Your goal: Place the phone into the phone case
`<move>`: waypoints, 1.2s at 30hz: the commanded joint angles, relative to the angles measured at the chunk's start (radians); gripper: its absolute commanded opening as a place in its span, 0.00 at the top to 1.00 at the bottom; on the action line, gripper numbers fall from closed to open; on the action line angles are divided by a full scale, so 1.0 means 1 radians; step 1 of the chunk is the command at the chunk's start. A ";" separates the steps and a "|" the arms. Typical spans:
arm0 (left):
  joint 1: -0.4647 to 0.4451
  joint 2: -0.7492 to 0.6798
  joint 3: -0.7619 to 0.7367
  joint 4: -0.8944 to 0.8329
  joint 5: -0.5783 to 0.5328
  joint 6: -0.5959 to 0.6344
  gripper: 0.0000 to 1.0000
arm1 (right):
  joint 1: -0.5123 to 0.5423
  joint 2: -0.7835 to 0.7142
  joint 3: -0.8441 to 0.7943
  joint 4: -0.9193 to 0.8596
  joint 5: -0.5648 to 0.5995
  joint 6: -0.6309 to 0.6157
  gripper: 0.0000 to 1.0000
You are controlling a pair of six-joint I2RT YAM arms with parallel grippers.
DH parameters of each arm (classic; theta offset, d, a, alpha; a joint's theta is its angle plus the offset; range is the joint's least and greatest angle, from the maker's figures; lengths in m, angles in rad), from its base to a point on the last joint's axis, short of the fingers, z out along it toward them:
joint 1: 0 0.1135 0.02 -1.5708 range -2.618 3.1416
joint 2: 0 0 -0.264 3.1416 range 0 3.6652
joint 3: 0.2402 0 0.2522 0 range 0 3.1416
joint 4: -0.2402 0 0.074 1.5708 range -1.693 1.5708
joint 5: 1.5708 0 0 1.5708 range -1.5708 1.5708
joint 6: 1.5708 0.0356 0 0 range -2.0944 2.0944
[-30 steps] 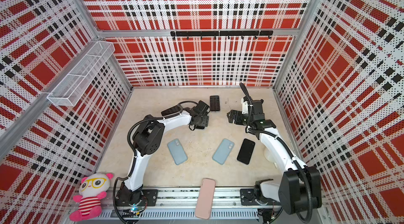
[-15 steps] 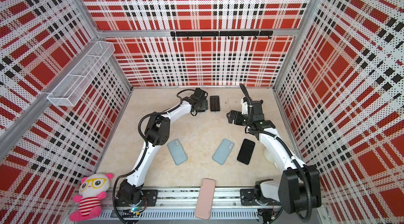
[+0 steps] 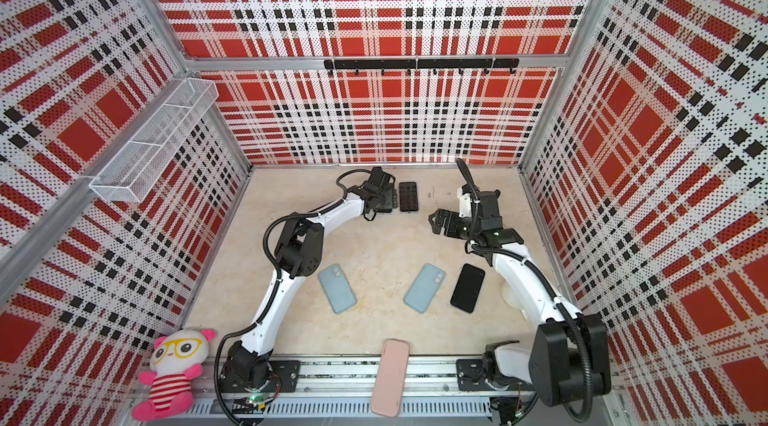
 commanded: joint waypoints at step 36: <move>0.094 -0.967 -0.889 0.073 0.035 0.270 0.01 | 0.488 0.116 0.016 -0.410 0.455 0.378 0.28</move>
